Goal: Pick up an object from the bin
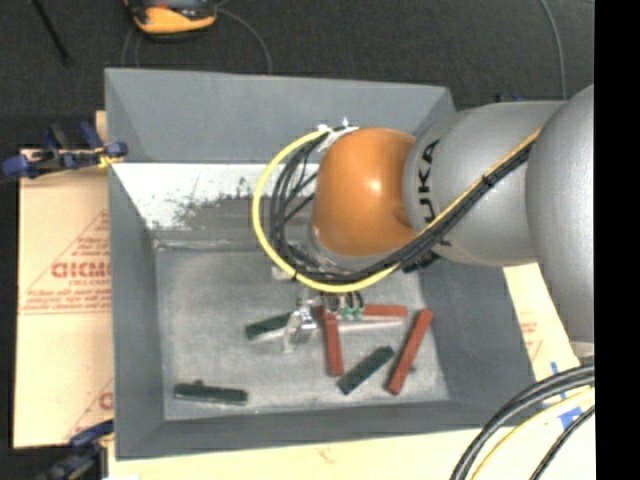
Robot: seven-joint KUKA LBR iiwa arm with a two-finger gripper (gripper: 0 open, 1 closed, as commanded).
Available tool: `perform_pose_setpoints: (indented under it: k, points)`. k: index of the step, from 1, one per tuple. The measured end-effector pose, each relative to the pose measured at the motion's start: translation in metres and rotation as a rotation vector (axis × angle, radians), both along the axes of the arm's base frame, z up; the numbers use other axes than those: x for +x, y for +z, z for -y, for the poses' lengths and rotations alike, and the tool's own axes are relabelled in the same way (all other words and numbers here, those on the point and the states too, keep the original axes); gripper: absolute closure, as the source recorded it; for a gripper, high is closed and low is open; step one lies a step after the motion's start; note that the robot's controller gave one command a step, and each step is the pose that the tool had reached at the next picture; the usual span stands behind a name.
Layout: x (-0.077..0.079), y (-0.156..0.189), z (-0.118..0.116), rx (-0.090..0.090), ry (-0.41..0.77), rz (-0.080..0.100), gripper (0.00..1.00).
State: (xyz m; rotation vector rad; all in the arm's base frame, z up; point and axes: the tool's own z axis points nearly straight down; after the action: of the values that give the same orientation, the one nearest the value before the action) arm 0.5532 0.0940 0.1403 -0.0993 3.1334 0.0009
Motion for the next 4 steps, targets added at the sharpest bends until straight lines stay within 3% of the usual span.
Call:
perform_pose_setpoints:
  k: [1,3,4]
  points:
    - [-0.001,-0.062,0.016,0.000,-0.116,-0.001,0.00]
    - [0.000,-0.062,0.016,0.001,-0.116,-0.004,0.00]
    - [0.017,-0.061,0.031,0.009,-0.207,-0.013,1.00]
